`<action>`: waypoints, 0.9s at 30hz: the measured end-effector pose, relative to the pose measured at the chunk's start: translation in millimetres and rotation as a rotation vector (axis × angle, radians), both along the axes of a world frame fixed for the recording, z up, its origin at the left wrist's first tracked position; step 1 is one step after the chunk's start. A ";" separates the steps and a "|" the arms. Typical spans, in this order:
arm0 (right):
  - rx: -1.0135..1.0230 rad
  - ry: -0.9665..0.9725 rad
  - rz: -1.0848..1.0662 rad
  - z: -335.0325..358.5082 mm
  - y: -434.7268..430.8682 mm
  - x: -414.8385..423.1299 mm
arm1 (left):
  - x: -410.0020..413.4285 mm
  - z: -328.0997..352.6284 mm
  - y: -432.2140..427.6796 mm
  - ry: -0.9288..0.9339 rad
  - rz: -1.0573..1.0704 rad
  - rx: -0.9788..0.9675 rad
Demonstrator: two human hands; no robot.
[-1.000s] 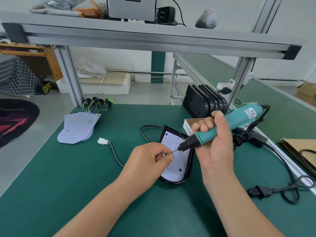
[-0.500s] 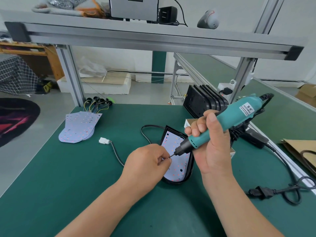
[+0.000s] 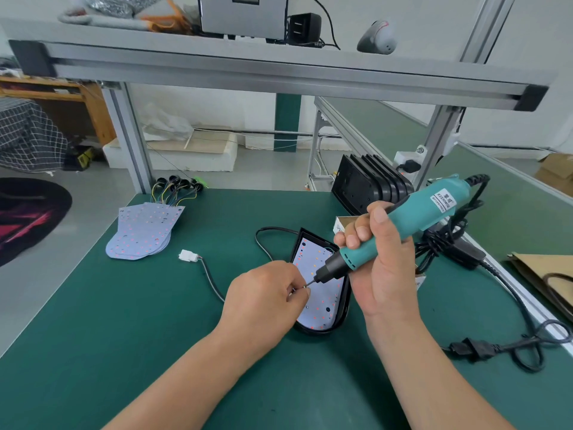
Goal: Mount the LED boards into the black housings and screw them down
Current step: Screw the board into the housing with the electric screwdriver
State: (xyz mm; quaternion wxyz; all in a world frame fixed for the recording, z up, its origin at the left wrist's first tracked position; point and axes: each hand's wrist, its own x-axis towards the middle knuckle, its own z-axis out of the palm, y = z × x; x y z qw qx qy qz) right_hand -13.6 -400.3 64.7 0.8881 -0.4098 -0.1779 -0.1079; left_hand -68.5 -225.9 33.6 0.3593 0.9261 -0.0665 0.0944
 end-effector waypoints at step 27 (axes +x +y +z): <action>0.162 0.131 -0.029 -2.9 -0.5 3.8 | 1.8 -6.6 -1.2 -0.042 0.012 -0.015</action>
